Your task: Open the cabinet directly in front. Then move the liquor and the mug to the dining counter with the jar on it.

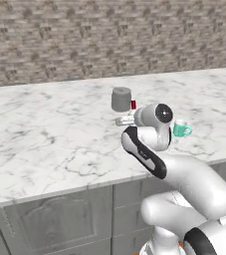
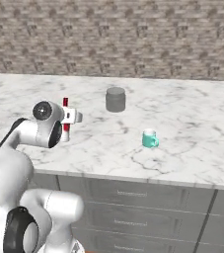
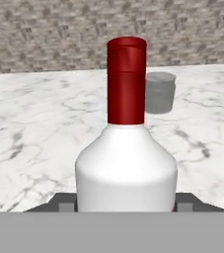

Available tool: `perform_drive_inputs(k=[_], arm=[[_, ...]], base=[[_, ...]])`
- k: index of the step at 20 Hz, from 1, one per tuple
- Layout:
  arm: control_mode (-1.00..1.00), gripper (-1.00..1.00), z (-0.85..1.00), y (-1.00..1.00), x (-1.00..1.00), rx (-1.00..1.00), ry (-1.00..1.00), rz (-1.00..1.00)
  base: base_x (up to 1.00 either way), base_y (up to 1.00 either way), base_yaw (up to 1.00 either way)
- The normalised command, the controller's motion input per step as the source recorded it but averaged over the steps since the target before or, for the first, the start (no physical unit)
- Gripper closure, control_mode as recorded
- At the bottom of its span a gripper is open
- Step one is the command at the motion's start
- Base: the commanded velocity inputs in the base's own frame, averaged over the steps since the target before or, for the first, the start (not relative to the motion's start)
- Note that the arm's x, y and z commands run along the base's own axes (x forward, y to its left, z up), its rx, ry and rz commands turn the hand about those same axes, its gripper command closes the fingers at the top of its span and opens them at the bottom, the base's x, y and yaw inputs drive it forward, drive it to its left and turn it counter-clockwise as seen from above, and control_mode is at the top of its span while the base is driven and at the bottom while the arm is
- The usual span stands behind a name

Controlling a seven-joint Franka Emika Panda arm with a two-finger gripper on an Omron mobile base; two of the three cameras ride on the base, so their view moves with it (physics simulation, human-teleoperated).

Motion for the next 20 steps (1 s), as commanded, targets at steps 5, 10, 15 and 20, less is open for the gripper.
perform_drive_inputs(k=[5, 10, 15, 20], arm=[[-1.0, 1.0, -0.28, 0.0, 1.0, 0.0, -0.1, 0.0], [-1.0, 1.0, -0.27, 0.0, 0.68, 0.0, -0.08, 0.0], [-1.0, 1.0, -0.14, 0.0, 0.02, 0.0, -0.06, 0.0], [-1.0, 1.0, -0.05, 0.0, 0.0, 0.0, -0.09, 0.0]], base=[[0.0, 0.0, 0.0], [0.0, 0.0, 0.0], [0.0, 0.0, 0.0], [0.0, 0.0, 0.0]])
